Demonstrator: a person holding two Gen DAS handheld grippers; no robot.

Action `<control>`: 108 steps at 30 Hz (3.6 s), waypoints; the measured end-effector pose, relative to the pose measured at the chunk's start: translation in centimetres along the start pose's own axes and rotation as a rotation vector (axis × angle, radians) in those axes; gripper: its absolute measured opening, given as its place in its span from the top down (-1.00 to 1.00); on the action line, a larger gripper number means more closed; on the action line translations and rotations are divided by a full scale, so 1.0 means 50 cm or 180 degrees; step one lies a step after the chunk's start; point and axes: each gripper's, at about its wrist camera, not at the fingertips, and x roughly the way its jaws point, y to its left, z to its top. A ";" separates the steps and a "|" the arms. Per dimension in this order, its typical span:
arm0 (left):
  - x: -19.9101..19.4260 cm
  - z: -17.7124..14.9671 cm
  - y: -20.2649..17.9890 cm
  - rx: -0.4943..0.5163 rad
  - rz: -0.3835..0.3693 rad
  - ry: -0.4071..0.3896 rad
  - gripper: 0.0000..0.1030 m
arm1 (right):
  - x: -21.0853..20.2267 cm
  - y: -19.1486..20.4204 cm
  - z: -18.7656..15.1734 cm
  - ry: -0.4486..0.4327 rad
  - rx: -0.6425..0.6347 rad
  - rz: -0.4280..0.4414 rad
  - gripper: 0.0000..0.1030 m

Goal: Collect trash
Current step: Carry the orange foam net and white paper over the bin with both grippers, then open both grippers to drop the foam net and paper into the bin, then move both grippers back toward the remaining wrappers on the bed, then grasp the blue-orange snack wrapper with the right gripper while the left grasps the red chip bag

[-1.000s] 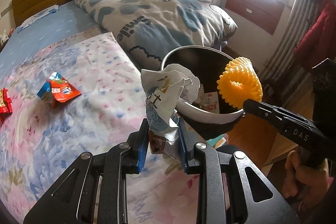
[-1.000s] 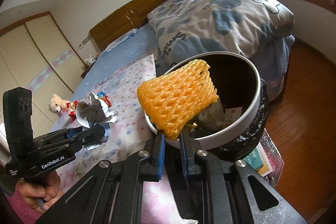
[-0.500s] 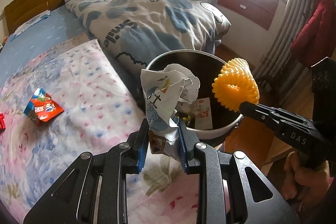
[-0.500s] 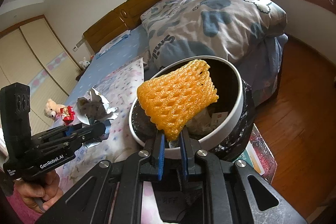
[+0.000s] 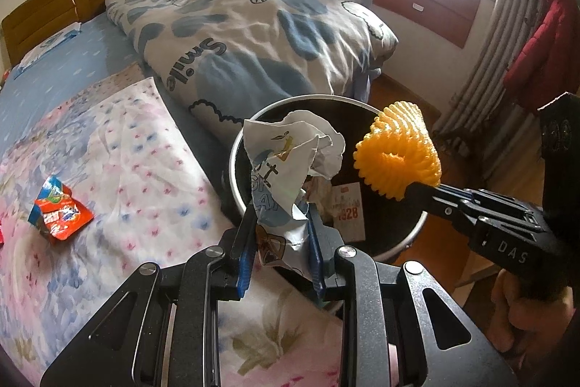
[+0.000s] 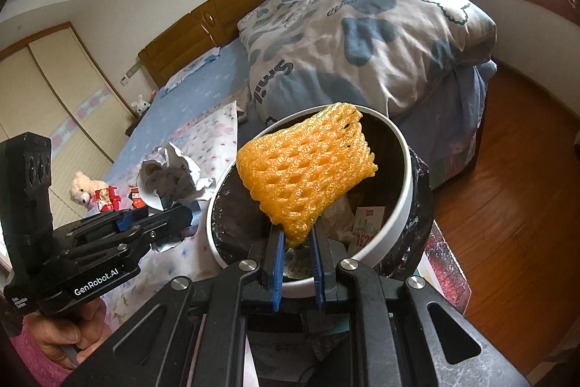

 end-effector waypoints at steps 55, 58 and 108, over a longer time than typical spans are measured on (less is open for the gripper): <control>-0.215 -0.236 0.348 -0.1039 0.1100 -0.0467 -0.59 | 0.081 0.253 -0.038 -0.0037 -0.0278 0.0416 -0.64; -0.226 -0.259 0.386 -0.1162 0.1243 -0.0434 -0.60 | 0.104 0.286 -0.047 0.0012 -0.0346 0.0486 -0.66; -0.118 -0.197 0.730 -0.1698 0.1192 -0.0215 0.77 | 0.404 0.527 -0.001 0.0408 -0.0995 0.0262 0.79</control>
